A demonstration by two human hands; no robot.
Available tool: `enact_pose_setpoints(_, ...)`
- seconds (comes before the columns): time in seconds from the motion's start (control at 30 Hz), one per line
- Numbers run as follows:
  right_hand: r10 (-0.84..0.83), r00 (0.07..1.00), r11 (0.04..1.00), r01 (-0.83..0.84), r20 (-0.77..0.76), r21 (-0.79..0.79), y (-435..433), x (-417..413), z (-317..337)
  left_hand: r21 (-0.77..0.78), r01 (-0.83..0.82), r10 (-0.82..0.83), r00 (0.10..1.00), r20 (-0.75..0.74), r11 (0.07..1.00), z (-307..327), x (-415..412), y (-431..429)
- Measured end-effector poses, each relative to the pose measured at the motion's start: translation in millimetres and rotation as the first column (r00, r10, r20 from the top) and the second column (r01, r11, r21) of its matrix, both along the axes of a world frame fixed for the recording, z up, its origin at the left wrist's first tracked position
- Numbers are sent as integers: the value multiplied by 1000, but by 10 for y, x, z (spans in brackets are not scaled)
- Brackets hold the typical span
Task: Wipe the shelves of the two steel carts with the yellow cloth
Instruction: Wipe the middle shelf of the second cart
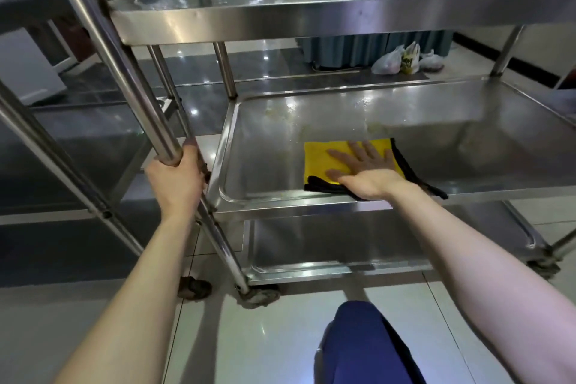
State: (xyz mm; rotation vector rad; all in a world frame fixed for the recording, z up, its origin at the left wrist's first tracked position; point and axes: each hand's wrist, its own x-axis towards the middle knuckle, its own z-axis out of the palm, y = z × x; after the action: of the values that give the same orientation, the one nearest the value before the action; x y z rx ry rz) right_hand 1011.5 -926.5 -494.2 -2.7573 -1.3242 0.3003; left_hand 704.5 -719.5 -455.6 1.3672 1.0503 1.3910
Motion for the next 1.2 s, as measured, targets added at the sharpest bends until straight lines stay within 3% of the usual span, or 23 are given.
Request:
enact_pose_setpoints(0.13,-24,999,999,25,43,-22,266,132,-2,11,-34,34,999,-22,999,-75,13,44)
enact_pose_setpoints(0.4,158,987,987,-158,7,15,1469,-680,138,26,-51,51,999,-17,998,-107,73,90)
enact_pose_setpoints(0.5,218,975,976,-218,27,-20,1532,-1131,87,-1,-45,45,999,-8,999,-46,76,60)
enact_pose_setpoints(0.67,294,953,955,-297,-75,-24,1135,-1564,-7,-6,3,-3,1000,21,1000,-7,48,1)
enact_pose_setpoints(0.8,272,961,961,-274,-56,-39,1174,-1508,2,-8,31,-31,999,20,999,-17,32,-45)
enact_pose_setpoints(1.03,134,990,990,-132,-37,55,2208,-1152,134,46,6,-6,1000,4,999,-43,13,-43)
enact_pose_setpoints(1.2,207,978,973,-206,-4,108,2009,-1086,16,24,-19,19,1000,-2,1000,-35,-10,-2)
